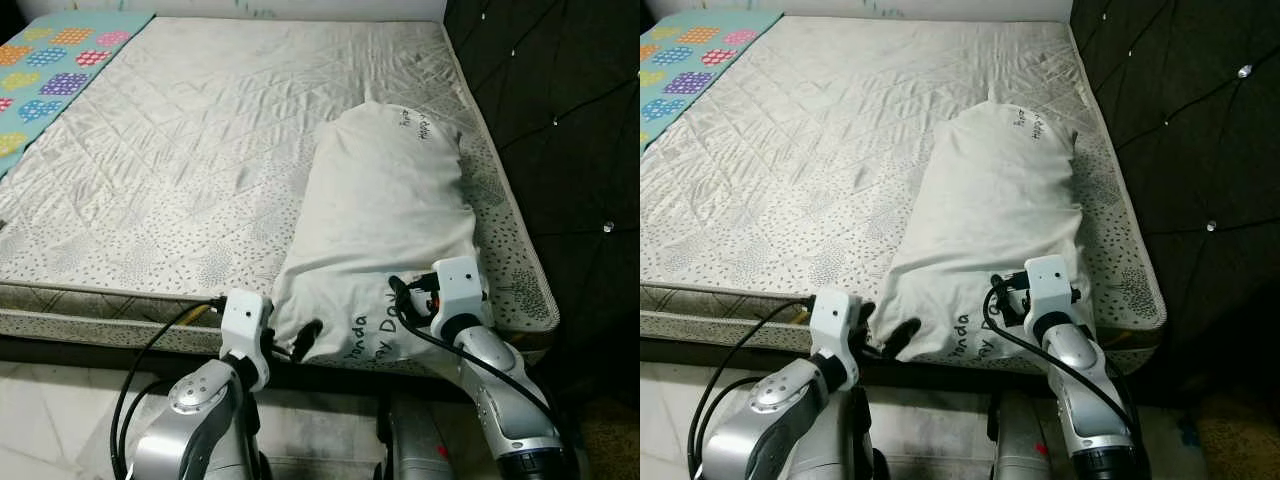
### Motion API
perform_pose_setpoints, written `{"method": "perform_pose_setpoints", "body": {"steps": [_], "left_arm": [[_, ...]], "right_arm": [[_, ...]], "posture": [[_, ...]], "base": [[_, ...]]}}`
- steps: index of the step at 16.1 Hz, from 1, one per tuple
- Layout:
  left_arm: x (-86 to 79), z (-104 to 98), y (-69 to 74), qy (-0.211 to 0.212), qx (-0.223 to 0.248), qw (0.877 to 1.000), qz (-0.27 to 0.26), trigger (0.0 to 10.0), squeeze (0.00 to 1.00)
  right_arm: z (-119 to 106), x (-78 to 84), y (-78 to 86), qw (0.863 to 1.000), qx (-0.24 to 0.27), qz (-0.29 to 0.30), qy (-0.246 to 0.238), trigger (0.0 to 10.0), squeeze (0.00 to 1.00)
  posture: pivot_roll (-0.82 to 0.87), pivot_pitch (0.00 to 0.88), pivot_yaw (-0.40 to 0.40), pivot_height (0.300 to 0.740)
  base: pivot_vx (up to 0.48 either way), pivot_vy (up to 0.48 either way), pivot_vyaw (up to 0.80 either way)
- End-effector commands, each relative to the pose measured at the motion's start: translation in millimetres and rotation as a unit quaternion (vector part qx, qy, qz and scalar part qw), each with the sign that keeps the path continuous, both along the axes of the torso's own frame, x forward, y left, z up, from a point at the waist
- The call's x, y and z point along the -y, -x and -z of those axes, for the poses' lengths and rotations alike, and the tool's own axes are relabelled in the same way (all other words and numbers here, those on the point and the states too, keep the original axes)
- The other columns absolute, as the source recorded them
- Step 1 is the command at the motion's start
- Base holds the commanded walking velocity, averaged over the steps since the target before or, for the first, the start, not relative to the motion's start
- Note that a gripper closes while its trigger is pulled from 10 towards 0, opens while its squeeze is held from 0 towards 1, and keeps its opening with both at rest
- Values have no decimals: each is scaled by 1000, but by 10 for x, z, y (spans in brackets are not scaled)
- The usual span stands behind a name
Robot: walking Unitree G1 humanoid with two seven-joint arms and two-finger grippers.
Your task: Clean up the room
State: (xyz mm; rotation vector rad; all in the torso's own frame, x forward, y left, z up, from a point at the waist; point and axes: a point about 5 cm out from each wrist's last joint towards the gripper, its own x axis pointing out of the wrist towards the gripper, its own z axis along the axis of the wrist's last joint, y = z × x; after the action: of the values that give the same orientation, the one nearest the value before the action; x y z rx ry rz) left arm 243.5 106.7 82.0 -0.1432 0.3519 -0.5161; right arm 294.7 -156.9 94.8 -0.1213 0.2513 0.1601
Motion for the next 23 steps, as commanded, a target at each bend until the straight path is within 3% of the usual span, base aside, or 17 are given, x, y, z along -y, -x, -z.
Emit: {"method": "perform_pose_setpoints", "body": {"steps": [1,4,5,6,10,14,18,21,23], "left_arm": [[15,-12,94,-8,-10,999,36,10000,0],[27,-76,145,-16,14,998,60,10000,0],[53,-246,116,-21,83,994,62,10000,0],[51,-309,91,-20,107,993,52,10000,0],[-73,-222,117,-37,84,996,17,10000,0],[-119,-172,124,-26,73,997,-7,10000,0],[-175,-218,46,-9,90,994,-54,10000,0],[-88,-263,83,-54,125,991,4,10000,0],[-72,-273,105,-56,132,990,7,10000,0]], "right_arm": [[-16,-76,6,1000,-17,-16,1,10000,0],[17,-89,20,999,-26,-21,3,10000,0],[30,-74,22,999,-28,-20,8,10000,0],[32,-65,19,999,-30,-17,17,10000,0],[117,10,58,992,-93,-27,79,10000,0],[109,4,57,995,-79,-21,50,10000,0],[61,-83,59,996,-70,-35,34,10000,0],[7,-76,51,995,-55,-50,64,10000,0],[-108,-48,19,994,-38,-70,72,10000,0]], "posture": [[-136,141,21,611],[-129,145,22,611],[-126,145,20,611],[-123,143,18,611],[-120,138,14,611],[-121,139,14,611],[-121,141,15,582],[-121,141,15,582],[-121,141,15,582]], "base": [[0,0,0],[0,0,0],[0,0,0],[0,0,0],[0,0,0],[0,0,0],[0,0,0],[0,0,0],[0,0,0]]}}
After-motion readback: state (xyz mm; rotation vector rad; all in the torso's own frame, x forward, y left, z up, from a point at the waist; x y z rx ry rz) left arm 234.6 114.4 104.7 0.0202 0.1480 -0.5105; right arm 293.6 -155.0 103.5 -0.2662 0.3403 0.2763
